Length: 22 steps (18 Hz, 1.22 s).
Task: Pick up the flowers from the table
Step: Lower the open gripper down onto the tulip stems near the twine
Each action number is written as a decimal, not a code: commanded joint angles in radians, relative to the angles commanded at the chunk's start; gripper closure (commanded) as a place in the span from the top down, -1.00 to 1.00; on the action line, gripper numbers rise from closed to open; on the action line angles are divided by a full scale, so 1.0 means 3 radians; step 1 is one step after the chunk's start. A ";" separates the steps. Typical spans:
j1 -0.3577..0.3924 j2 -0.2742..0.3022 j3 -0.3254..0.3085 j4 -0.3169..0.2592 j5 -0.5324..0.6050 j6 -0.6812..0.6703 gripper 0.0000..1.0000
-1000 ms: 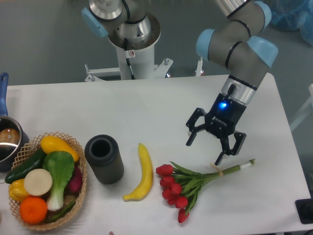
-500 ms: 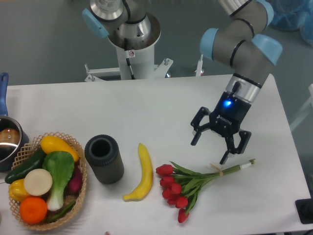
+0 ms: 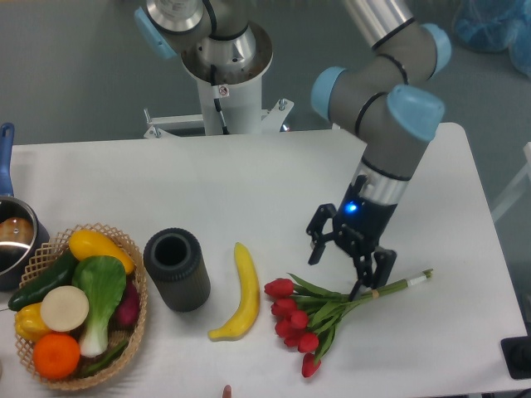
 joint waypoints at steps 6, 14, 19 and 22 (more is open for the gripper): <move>0.0010 0.0026 -0.0036 0.0000 0.0419 0.0005 1.00; 0.0015 -0.0092 0.0102 -0.0382 0.0649 0.0010 1.00; 0.0087 -0.0128 0.0102 -0.0613 0.0660 0.0021 1.00; 0.0087 -0.0214 0.0138 -0.0624 0.0685 0.0036 1.00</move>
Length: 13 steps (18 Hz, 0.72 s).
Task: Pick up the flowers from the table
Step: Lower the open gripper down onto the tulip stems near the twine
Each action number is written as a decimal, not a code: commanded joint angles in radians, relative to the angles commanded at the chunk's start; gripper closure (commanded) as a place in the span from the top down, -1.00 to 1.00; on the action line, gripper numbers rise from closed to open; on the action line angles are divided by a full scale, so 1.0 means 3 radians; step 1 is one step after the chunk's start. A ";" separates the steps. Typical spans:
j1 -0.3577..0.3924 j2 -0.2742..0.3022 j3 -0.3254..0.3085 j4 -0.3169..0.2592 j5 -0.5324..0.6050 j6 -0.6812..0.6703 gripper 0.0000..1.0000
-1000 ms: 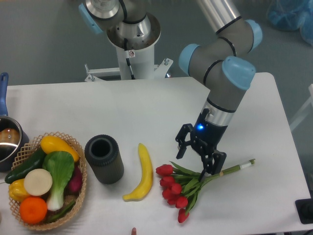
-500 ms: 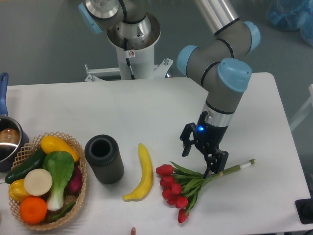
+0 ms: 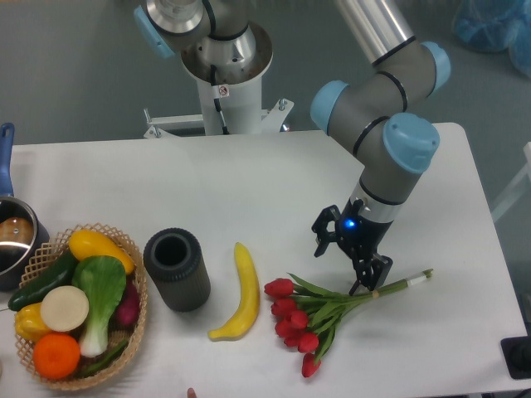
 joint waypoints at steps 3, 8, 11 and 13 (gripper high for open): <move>-0.0010 -0.0118 0.0077 0.0026 0.0000 0.0005 1.00; 0.0005 -0.0256 0.0159 0.0031 -0.0005 0.0097 1.00; 0.0010 -0.0358 0.0205 0.0061 -0.0005 0.0118 1.00; 0.0010 -0.0369 0.0200 0.0097 -0.0005 0.0118 1.00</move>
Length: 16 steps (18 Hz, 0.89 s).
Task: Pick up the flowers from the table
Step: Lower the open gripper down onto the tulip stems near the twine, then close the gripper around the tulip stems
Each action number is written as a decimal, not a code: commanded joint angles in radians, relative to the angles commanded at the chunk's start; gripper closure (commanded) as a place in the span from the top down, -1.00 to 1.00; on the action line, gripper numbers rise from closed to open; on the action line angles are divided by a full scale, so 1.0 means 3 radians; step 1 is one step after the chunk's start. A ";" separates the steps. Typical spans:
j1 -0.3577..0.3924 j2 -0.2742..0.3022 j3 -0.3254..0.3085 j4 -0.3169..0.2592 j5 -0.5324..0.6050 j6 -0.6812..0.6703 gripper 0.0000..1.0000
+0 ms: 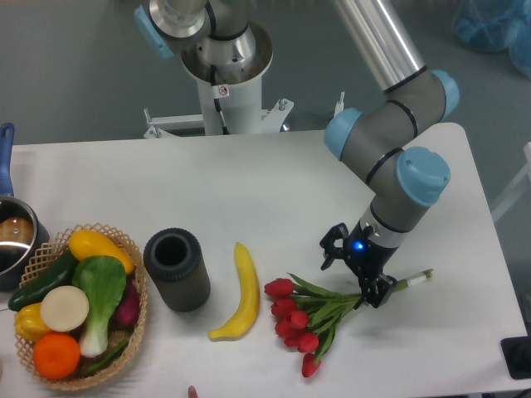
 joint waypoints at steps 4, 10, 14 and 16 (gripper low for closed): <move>0.0015 -0.0066 0.0020 0.0076 0.0000 0.0005 1.00; 0.0015 -0.0092 0.0020 0.0097 0.0000 0.0020 1.00; 0.0020 -0.0128 0.0015 0.0097 0.0005 0.0112 1.00; 0.0026 -0.0128 0.0015 0.0097 0.0005 0.0123 1.00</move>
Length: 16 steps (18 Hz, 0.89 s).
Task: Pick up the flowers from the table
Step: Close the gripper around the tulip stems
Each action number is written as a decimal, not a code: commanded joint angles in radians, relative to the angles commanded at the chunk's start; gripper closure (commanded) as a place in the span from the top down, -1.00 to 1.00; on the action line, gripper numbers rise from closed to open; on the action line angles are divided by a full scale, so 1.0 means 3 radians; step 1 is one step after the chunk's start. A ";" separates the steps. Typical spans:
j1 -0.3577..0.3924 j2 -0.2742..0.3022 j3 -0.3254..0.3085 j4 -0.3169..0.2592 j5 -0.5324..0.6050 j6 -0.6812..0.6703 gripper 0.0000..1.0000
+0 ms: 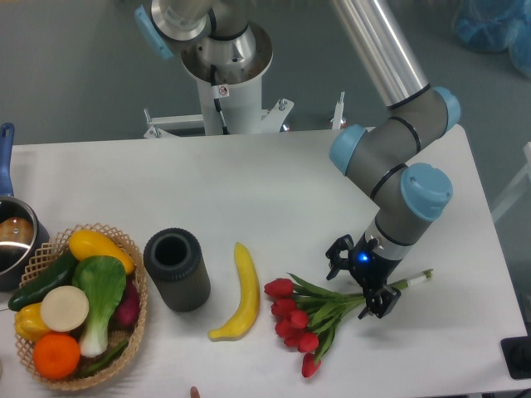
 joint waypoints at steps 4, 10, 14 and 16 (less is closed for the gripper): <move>0.0000 -0.0041 0.0010 0.0005 0.0000 0.0000 1.00; -0.0010 -0.0133 0.0092 0.0005 0.0020 -0.0005 1.00; -0.0010 -0.0143 0.0092 0.0010 0.0020 -0.0005 1.00; -0.0010 -0.0143 0.0092 0.0010 0.0020 0.0000 1.00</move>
